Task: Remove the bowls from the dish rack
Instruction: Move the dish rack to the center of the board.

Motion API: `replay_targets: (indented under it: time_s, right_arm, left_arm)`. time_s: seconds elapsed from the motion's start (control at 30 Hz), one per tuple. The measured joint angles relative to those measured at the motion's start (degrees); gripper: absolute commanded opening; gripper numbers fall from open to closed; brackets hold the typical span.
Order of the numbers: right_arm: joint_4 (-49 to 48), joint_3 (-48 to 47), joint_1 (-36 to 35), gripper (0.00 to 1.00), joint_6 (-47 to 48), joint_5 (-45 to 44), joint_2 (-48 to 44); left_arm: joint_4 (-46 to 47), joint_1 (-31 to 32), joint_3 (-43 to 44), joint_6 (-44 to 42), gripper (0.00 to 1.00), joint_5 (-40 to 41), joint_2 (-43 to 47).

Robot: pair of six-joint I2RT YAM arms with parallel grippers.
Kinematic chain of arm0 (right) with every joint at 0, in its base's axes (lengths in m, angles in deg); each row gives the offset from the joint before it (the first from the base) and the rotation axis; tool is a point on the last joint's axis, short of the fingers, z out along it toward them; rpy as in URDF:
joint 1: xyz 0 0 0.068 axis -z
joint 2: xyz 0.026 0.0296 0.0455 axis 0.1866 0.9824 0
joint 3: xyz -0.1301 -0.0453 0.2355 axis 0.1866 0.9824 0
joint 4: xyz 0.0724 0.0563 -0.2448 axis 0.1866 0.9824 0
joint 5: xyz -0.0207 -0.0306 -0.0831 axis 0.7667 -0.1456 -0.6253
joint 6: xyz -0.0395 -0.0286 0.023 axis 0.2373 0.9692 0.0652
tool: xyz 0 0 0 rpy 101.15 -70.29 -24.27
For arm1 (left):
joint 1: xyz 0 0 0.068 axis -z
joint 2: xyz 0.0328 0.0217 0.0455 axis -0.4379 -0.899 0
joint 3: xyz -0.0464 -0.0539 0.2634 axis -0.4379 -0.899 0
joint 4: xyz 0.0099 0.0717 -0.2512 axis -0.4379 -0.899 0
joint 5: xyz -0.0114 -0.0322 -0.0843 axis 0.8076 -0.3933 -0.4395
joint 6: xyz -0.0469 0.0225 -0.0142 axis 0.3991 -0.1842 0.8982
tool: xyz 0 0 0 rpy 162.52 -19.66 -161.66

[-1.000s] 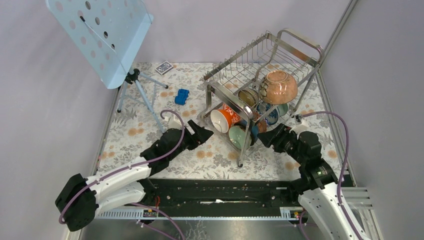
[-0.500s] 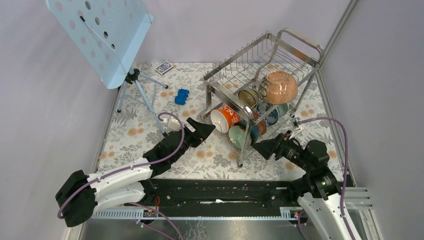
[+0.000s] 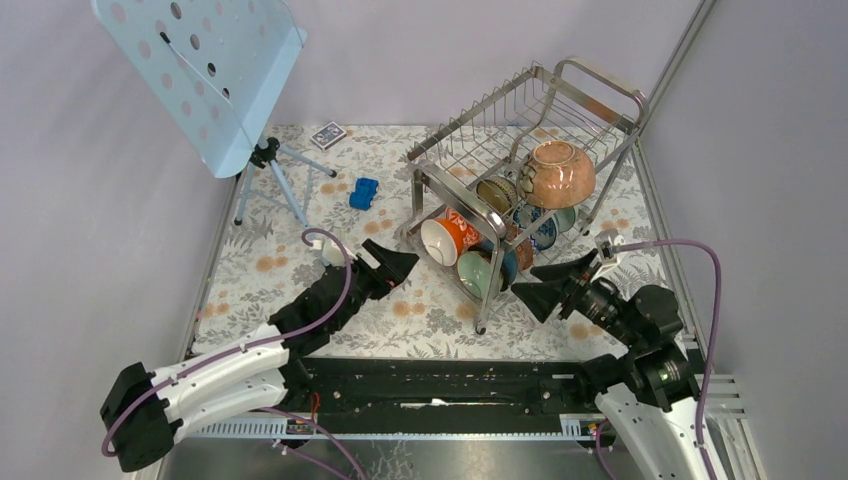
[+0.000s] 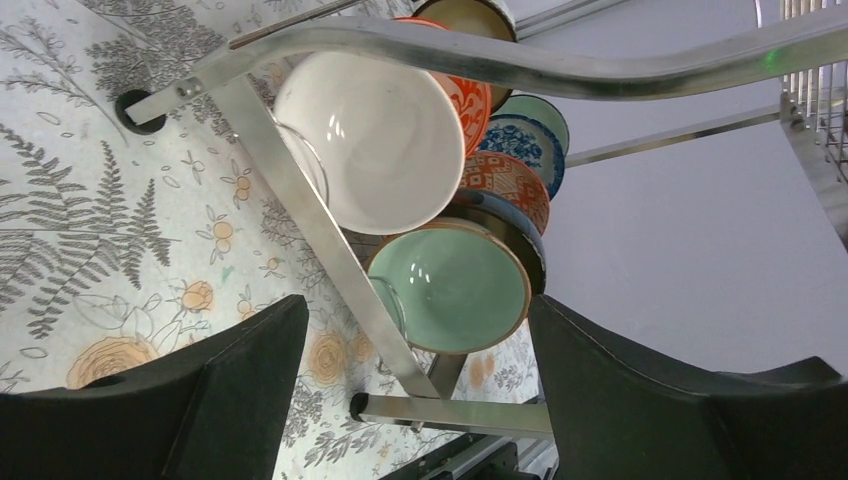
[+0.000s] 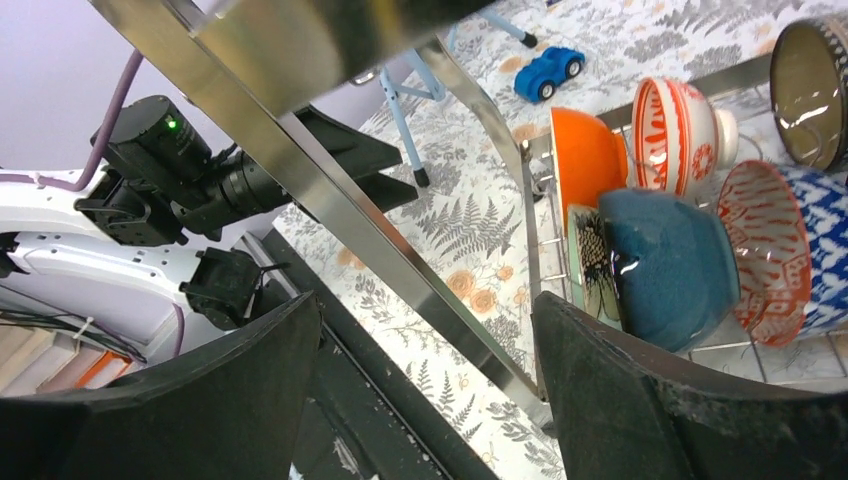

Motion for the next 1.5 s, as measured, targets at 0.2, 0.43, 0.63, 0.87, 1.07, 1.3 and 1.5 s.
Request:
replay_targets:
  time_s: [0.2, 0.43, 0.63, 0.87, 1.07, 1.3, 1.5]
  right_arm:
    - [-0.33, -2.99, -0.70, 0.83, 3.98, -1.84, 3.32]
    - [0.00, -7.89, -0.87, 0.84, 6.82, -5.31, 7.93]
    - [0.90, -8.09, -0.90, 0.86, 7.19, -5.11, 8.09]
    - [1.14, -8.13, -0.90, 0.86, 7.15, -3.67, 7.93]
    - [1.09, -7.85, -0.90, 0.86, 6.60, -2.97, 7.52]
    - [1.05, -6.19, -0.92, 0.87, 5.62, -2.62, 7.02]
    - [0.94, -5.79, -0.92, 0.87, 5.01, -2.80, 7.06]
  left_arm:
    - [-4.15, 0.00, 0.35, -1.81, 0.90, 0.96, 0.50]
    - [-7.69, -0.02, 10.45, -15.74, 0.94, 3.78, -5.14]
    - [1.86, -0.07, 15.74, -35.43, 0.90, 3.39, -8.50]
    - [9.94, -0.13, 15.63, -52.00, 0.80, 2.80, -13.05]
    - [14.05, -0.22, 15.87, -59.91, 0.57, 2.67, -19.30]
    - [18.58, -0.52, 17.92, -63.58, 0.38, 2.80, -23.41]
    - [21.05, -0.81, 19.45, -64.39, 0.32, 2.99, -25.92]
